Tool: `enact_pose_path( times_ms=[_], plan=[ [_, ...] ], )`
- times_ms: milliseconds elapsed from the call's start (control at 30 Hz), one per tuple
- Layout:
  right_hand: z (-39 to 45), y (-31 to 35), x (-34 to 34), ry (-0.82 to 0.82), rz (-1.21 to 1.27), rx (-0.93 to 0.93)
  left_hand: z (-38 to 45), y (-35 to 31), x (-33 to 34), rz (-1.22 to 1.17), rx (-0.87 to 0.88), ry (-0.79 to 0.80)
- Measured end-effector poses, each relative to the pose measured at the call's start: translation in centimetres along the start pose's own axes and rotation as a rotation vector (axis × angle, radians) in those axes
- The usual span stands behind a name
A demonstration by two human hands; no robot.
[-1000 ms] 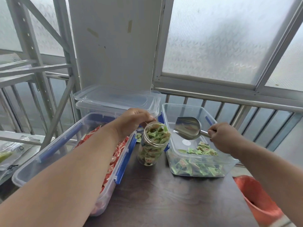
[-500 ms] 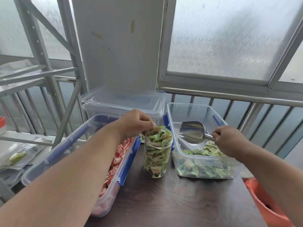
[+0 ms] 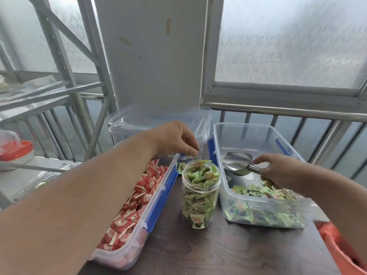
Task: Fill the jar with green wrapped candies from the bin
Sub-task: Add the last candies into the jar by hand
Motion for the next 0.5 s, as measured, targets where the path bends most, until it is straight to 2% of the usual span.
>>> enact_pose_path(
  times_ms=[167, 333, 500],
  plan=[
    [1.3, 0.0, 1.5, -0.125, -0.237, -0.144, 2.2, -0.2, 1.1, 0.275, -0.033, 0.112],
    [2.0, -0.9, 2.4, -0.025, -0.526, -0.178, 3.1, 0.6, 1.4, 0.428, 0.000, 0.125],
    [2.8, -1.6, 1.8, 0.029, -0.545, -0.207, 3.9, 1.2, 1.3, 0.480, 0.012, 0.126]
  ],
)
Point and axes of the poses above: each hand's wrist, its own z-axis towards the middle knuckle, its own x-axis out of the palm, y = z × x, the point moved 2 cm from there along z, towards the middle knuckle, and after that the axes turned 4 degrees about -x, right-handed, at the moved point
